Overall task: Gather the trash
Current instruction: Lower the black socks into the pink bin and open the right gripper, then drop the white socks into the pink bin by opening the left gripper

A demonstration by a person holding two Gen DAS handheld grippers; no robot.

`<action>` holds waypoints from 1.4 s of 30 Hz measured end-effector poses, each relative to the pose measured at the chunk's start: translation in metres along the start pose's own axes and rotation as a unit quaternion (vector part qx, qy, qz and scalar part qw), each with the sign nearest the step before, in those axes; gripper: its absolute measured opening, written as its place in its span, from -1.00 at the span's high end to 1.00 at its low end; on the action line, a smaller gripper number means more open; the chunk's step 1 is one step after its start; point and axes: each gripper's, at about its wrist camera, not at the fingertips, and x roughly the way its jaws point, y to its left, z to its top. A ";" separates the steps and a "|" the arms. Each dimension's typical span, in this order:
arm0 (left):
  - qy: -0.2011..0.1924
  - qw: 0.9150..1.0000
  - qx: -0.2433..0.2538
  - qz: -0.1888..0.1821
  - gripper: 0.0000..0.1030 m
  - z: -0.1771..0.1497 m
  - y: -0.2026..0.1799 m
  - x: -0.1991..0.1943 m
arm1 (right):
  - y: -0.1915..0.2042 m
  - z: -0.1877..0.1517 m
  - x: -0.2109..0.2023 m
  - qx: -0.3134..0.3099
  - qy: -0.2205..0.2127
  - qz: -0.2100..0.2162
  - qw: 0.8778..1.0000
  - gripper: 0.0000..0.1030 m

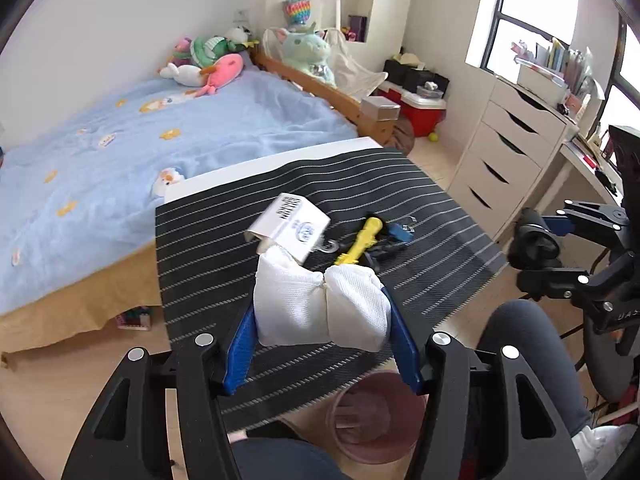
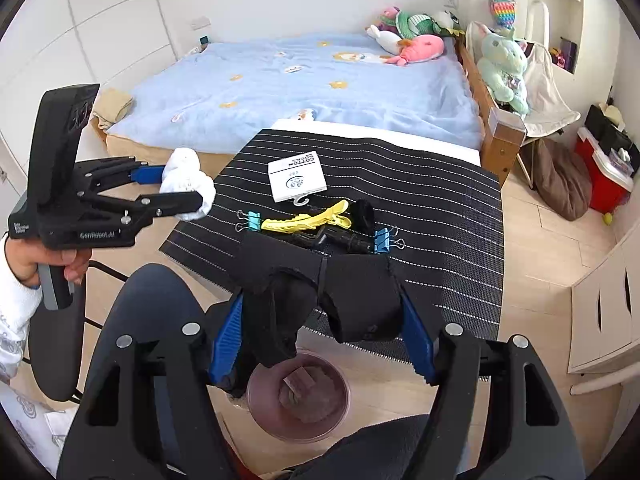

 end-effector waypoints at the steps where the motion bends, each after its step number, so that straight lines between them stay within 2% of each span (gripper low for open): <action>1: -0.002 1.000 0.000 -0.004 -0.11 -0.003 -0.004 -0.002 | 0.002 -0.002 -0.003 -0.003 -0.001 0.000 1.000 -0.33; 7: -0.003 1.000 0.005 -0.030 -0.11 -0.018 -0.025 -0.012 | 0.012 -0.013 -0.014 -0.011 -0.004 0.007 1.000 -0.34; 13: -0.007 0.999 0.018 -0.031 -0.11 -0.030 -0.039 -0.025 | 0.020 -0.026 -0.020 -0.017 0.003 0.012 1.000 -0.34; 24: -0.019 1.000 -0.003 -0.025 -0.11 -0.049 -0.038 -0.049 | 0.038 -0.052 -0.020 -0.025 0.025 0.040 0.999 -0.34; 26: -0.019 1.000 -0.004 -0.024 -0.11 -0.050 -0.038 -0.051 | 0.040 -0.054 -0.019 -0.025 0.027 0.047 0.998 -0.41; 28: -0.020 1.000 -0.002 -0.021 -0.11 -0.050 -0.038 -0.053 | 0.042 -0.054 -0.019 -0.024 0.026 0.053 0.998 -0.70; 31: -0.021 1.000 -0.001 -0.021 -0.11 -0.048 -0.039 -0.053 | 0.041 -0.054 -0.021 -0.017 0.023 0.053 0.998 -0.84; 42: -0.016 0.999 0.008 -0.028 -0.11 -0.051 -0.045 -0.053 | 0.029 -0.056 -0.026 0.013 0.023 0.032 0.999 -0.90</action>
